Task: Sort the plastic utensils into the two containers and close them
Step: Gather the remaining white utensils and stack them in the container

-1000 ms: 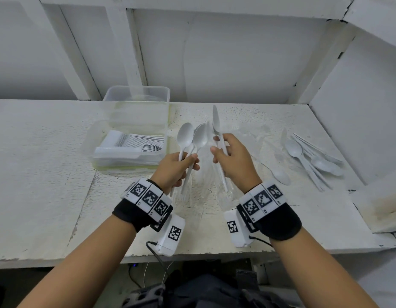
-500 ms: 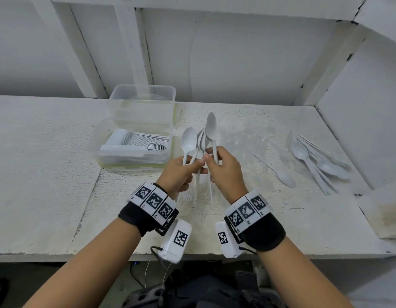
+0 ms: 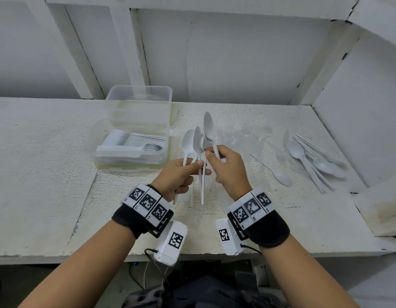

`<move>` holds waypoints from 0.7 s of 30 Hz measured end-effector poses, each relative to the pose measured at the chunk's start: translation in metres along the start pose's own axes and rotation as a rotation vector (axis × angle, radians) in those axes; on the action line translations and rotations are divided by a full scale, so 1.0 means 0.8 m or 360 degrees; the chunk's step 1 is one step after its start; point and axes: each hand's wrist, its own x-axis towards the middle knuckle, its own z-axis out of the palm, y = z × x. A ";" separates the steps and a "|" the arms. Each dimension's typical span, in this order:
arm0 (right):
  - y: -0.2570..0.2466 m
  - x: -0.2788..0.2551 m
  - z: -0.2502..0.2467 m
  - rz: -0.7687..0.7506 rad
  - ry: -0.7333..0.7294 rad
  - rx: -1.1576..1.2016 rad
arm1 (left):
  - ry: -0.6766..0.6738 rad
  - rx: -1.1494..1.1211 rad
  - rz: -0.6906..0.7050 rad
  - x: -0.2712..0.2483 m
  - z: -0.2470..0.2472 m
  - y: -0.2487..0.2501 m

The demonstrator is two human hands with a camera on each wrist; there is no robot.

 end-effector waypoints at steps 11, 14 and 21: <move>0.006 0.007 -0.010 -0.0107 -0.0008 -0.0121 | -0.0114 -0.0018 -0.0069 -0.004 0.001 -0.002; 0.006 0.018 -0.017 -0.0205 0.0108 -0.0265 | -0.0174 0.0021 -0.0056 -0.004 -0.001 -0.003; -0.007 0.028 -0.036 -0.0237 -0.0248 -0.0181 | -0.0363 0.0101 -0.0134 -0.010 -0.004 0.002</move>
